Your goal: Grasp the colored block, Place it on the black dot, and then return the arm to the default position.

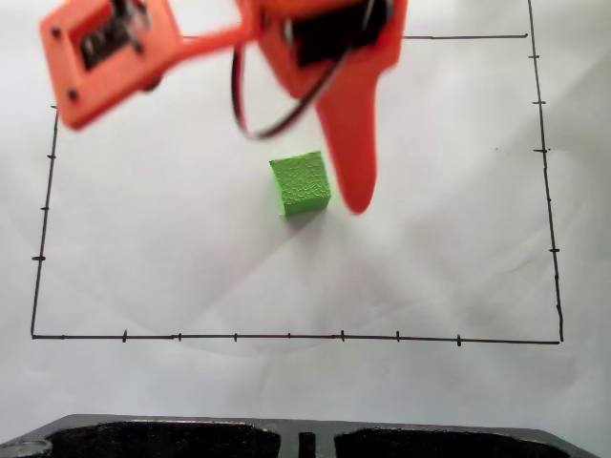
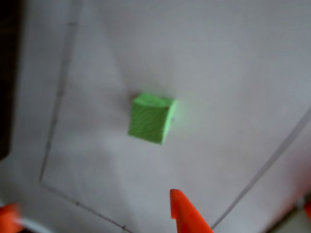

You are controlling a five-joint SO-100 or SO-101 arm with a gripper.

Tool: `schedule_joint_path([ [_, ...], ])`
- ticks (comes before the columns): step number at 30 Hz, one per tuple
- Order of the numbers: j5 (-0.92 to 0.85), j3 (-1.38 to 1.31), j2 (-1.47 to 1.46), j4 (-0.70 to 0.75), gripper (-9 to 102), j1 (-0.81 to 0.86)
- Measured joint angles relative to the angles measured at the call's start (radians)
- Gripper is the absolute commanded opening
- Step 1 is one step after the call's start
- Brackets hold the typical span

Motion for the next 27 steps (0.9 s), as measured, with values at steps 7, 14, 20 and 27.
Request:
schedule_joint_path([
  [7,0.008,0.302,0.385,-0.086,0,0.04],
  [14,0.008,0.5,0.623,-0.169,0,0.069],
  [20,0.061,0.644,0.772,-0.155,0,0.069],
  [27,0.086,0.845,0.979,-0.16,0,0.118],
])
